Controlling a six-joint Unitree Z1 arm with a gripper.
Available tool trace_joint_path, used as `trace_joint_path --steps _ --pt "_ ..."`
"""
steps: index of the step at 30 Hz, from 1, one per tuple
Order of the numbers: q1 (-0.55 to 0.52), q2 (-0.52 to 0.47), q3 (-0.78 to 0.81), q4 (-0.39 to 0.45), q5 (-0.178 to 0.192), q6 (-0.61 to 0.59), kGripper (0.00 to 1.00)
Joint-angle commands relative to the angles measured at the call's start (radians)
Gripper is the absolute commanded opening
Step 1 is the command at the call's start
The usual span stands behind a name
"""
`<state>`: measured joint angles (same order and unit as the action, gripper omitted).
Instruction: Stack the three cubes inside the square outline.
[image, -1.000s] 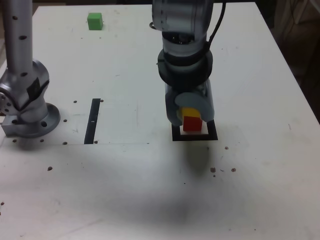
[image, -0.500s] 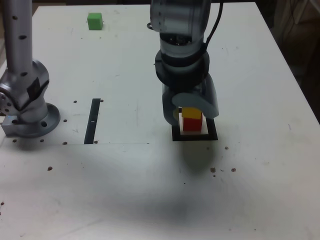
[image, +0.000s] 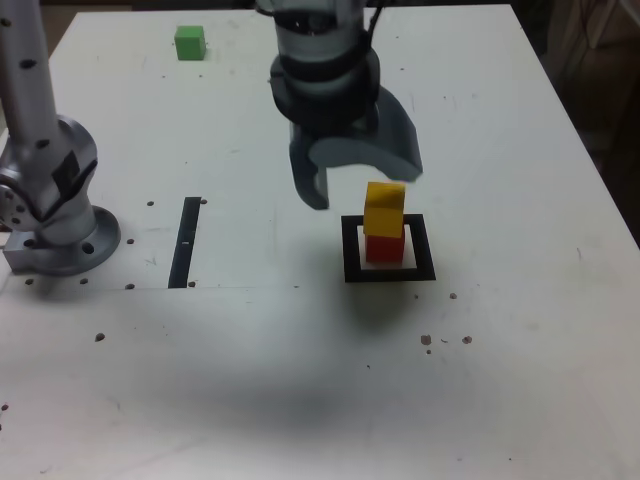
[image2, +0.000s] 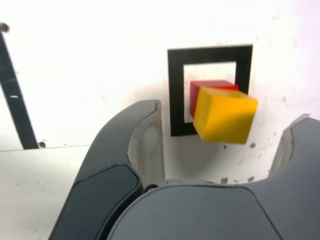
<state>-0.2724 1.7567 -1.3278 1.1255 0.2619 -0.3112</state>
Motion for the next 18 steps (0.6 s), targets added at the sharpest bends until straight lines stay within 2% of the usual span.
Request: trace_joint_path --steps 1,10,18 --pt "0.023 -0.021 0.009 0.009 0.001 0.008 0.99" --pt "0.16 -0.087 0.053 0.018 -0.013 0.068 0.99" --pt "0.33 -0.114 0.082 0.016 -0.046 0.193 0.99"
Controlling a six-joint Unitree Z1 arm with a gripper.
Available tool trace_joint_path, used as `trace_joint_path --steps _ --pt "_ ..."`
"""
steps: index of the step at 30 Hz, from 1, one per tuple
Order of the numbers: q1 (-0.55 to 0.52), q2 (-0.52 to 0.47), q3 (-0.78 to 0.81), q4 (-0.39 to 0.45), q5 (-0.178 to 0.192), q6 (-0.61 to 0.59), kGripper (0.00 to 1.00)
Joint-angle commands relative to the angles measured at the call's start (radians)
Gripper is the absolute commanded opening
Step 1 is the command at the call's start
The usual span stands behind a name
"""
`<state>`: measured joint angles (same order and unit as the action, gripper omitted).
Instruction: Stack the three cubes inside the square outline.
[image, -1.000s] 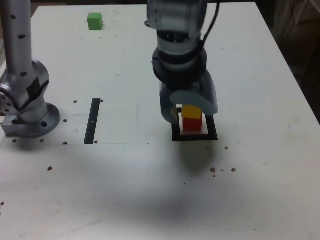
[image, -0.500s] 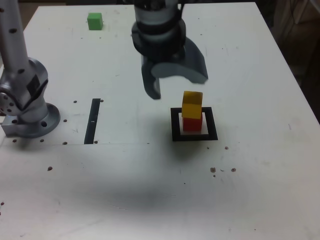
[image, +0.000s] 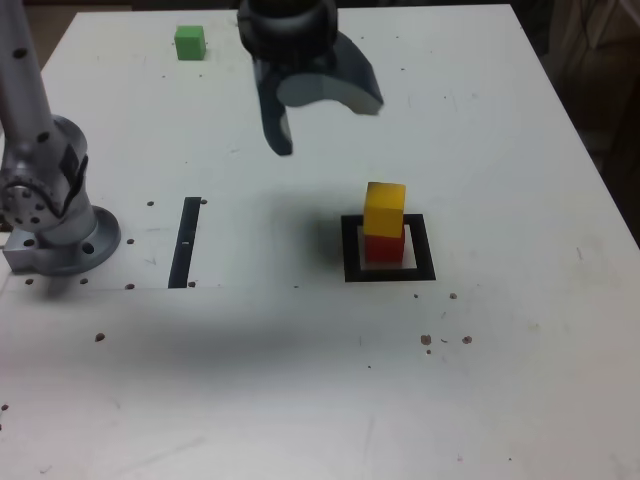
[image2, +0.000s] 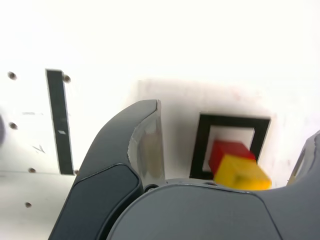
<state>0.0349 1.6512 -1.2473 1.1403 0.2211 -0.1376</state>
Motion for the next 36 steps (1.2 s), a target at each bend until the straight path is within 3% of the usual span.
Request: trace_joint_path --steps 1,36 --pt "0.043 -0.009 0.003 0.001 -0.008 0.035 0.99" --pt "0.657 0.007 -0.014 -0.016 -0.065 0.592 0.98"
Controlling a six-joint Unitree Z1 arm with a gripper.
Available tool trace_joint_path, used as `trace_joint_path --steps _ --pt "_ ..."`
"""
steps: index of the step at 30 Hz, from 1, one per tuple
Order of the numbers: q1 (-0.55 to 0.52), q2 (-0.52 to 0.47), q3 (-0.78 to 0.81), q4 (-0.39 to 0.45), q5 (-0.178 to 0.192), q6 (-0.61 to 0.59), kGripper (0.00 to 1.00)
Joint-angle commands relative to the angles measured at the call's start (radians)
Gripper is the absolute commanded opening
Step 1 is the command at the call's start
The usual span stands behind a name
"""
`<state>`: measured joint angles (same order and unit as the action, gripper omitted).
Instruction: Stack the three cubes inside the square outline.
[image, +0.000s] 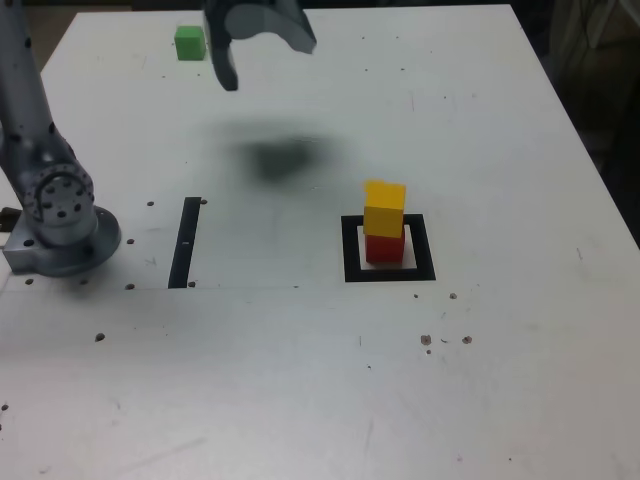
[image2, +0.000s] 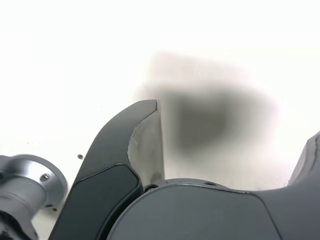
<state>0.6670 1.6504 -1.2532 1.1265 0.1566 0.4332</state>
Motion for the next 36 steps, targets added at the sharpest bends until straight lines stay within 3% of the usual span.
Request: trace_joint_path --steps 1,16,23,36 --pt "0.043 0.01 -0.011 -0.001 -0.001 0.036 0.98" --pt "0.266 0.086 -0.111 0.013 -0.001 0.247 0.97" --pt "0.378 0.153 -0.216 0.062 -0.009 0.35 0.97" --pt "0.499 0.288 -0.395 0.134 0.029 0.468 0.98"
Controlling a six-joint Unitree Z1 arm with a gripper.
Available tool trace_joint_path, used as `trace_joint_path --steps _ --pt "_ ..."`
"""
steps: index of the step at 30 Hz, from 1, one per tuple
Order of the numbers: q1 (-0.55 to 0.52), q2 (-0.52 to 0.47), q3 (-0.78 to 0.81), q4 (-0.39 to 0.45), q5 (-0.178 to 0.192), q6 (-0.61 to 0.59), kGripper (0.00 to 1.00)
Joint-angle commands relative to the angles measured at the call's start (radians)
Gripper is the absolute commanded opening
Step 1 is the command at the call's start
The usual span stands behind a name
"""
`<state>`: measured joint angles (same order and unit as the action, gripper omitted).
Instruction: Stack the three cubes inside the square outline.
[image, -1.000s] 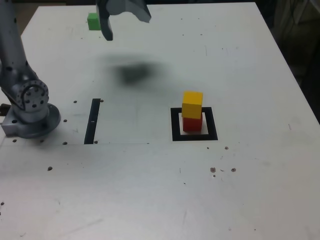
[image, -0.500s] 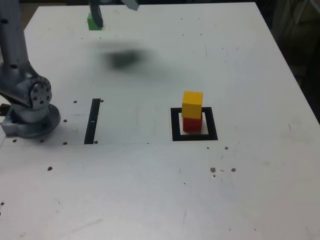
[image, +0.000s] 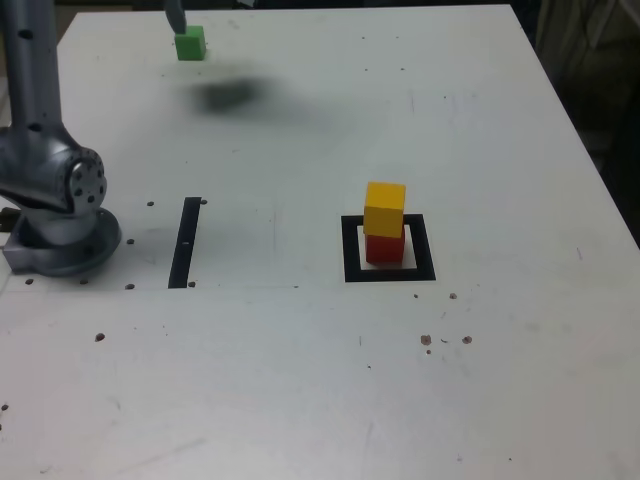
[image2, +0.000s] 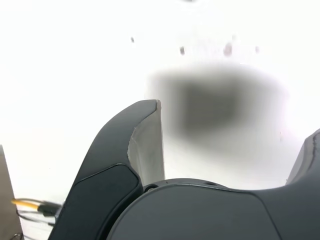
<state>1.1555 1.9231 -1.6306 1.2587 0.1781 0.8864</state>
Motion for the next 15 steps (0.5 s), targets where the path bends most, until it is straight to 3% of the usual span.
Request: trace_joint_path --steps 1,15 --pt "0.019 0.025 -0.03 0.001 0.014 0.028 0.98" --pt "0.151 0.168 -0.174 0.004 0.084 0.207 0.98"
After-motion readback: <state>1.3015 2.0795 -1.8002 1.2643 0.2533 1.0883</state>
